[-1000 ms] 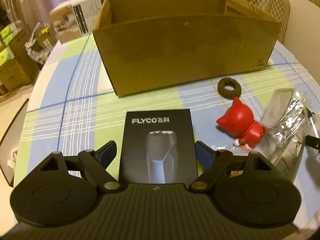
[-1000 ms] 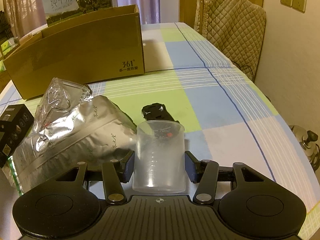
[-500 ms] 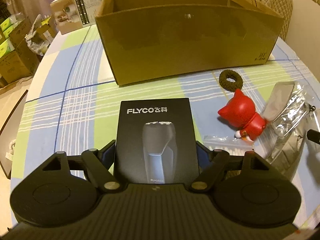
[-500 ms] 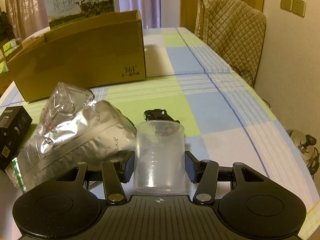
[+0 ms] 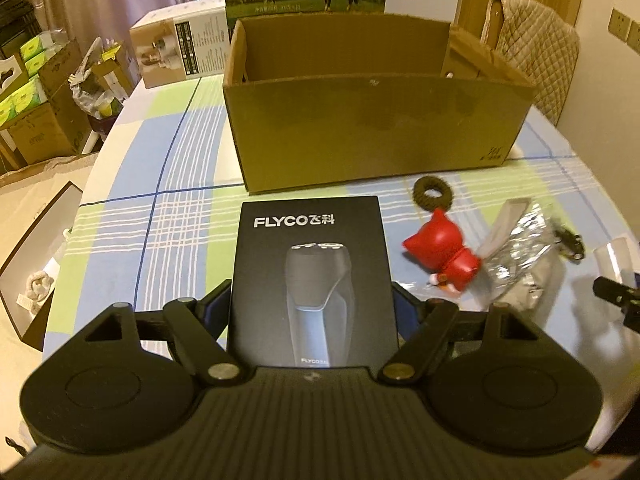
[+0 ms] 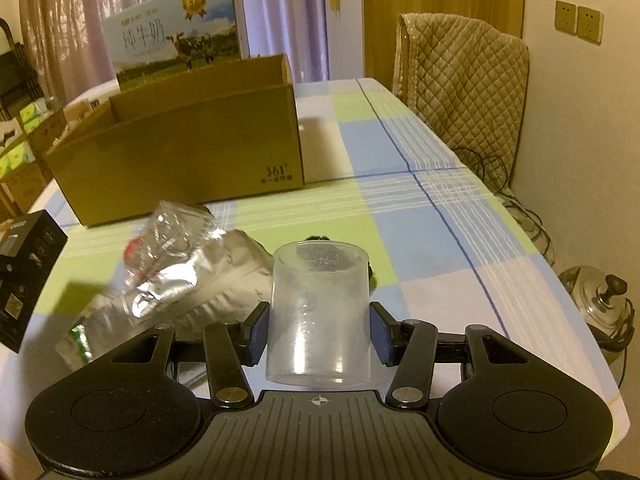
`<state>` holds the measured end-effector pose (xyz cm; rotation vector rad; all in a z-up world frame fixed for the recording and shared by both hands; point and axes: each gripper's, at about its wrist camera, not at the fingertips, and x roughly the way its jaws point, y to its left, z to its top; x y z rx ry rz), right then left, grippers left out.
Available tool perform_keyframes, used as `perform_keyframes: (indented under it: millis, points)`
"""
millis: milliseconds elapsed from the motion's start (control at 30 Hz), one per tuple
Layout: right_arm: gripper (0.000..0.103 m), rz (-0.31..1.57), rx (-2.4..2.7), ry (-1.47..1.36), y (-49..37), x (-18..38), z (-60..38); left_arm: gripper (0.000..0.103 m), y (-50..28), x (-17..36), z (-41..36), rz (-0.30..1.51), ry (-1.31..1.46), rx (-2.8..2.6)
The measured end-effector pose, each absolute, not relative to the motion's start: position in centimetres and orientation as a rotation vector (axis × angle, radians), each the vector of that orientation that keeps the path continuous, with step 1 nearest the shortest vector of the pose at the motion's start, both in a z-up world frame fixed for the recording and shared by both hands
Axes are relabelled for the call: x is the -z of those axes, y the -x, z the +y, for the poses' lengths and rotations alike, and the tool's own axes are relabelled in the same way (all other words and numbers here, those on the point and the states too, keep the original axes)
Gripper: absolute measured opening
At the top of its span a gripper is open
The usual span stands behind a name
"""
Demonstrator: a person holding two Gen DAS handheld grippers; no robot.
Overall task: Organize objects
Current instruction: 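Grasp the black FLYCO shaver box with the left tool while the right tool holds the cup, then carry the FLYCO box and the cup over the cardboard box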
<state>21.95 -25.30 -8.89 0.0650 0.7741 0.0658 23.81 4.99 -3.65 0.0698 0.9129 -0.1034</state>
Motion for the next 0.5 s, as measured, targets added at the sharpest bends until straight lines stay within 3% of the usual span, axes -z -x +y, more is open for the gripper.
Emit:
perform_keyframes:
  millis: [500]
  points:
    - [0.049, 0.7, -0.152, -0.086, -19.7, 3.6, -24.0, 0.076, -19.8, -0.6, 3.1, 0.858, -0.024, 0.12]
